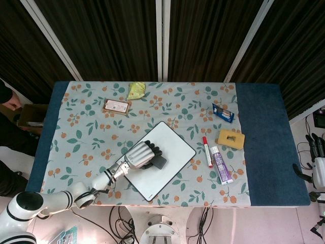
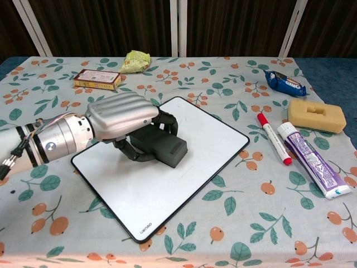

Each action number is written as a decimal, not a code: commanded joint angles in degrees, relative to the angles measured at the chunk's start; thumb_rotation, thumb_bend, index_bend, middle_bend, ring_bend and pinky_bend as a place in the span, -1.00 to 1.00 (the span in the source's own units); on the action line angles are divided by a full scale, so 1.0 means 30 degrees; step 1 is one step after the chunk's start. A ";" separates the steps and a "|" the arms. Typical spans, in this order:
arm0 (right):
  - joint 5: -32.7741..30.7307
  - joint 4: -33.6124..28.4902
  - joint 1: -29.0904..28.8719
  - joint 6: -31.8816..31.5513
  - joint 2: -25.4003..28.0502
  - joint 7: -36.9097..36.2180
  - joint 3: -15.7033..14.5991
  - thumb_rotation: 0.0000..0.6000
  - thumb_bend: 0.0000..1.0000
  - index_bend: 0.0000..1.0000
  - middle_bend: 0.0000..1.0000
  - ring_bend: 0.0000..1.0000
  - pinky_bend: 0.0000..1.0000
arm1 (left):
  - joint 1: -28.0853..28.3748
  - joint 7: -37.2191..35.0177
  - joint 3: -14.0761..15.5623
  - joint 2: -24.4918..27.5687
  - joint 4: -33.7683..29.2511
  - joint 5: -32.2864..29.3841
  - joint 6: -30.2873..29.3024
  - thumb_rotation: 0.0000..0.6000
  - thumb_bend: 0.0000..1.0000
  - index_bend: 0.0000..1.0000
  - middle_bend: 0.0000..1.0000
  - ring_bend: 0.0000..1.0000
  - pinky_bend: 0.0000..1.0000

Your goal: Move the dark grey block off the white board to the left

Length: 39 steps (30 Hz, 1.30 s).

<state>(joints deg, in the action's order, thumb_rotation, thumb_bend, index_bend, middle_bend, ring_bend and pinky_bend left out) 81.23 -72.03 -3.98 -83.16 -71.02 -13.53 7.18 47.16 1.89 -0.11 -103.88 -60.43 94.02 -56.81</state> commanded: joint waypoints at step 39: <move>-0.0073 -0.0102 -0.0033 0.0309 -0.0090 0.0403 -0.0175 1.00 -0.63 -1.00 -1.00 -1.00 -1.00 | -0.0965 0.0200 0.1831 0.3739 -0.5275 -0.0306 -0.0168 1.00 -0.23 0.57 0.40 0.14 0.36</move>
<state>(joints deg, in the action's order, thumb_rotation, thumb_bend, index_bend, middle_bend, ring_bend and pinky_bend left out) 81.00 -72.33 -4.07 -82.22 -71.28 -12.33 6.67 45.17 1.74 4.17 -94.25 -74.56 92.80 -57.19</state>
